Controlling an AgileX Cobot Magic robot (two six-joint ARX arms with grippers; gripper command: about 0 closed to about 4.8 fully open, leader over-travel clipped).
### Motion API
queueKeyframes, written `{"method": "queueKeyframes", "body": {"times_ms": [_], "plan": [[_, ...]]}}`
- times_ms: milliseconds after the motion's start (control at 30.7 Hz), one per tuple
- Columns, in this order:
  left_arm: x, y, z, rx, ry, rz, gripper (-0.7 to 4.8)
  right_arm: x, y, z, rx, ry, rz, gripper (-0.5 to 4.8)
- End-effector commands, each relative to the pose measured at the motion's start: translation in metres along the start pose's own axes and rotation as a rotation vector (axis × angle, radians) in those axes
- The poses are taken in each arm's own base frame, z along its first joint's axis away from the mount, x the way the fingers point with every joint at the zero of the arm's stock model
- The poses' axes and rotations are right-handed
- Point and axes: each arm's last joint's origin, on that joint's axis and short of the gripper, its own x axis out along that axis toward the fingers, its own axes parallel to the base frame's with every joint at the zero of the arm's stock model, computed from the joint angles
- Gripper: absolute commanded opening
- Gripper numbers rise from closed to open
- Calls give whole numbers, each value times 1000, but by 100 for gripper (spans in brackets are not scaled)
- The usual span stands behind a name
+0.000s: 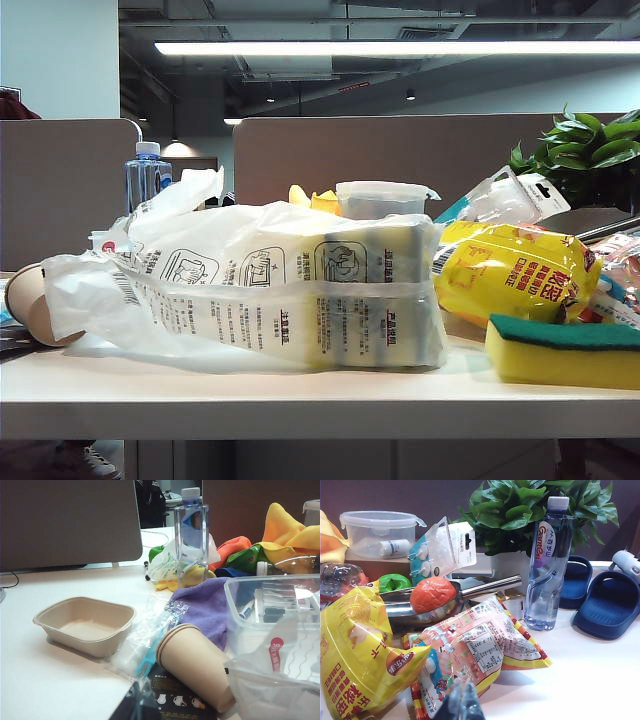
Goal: Pick up the metal ice scoop from the table and place it inside the transparent plastic box.
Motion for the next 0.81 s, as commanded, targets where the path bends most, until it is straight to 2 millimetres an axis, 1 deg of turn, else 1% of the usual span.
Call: {"method": "queueKeyframes", "body": {"times_ms": [33, 391, 554, 652, 815], "plan": [[0, 0, 1, 4, -11, -4, -5, 0, 0, 2, 3, -19, 3, 14], [0, 0, 3, 4, -11, -4, -5, 0, 0, 2, 3, -19, 3, 14], [-5, 0, 9, 4, 112, -12, -5, 0, 0, 2, 3, -19, 3, 14], [-10, 1, 16, 4, 239, -21, -5, 0, 0, 2, 3, -19, 3, 13], [-12, 2, 36, 4, 376, -30, -5, 0, 0, 2, 3, -19, 3, 13]]}}
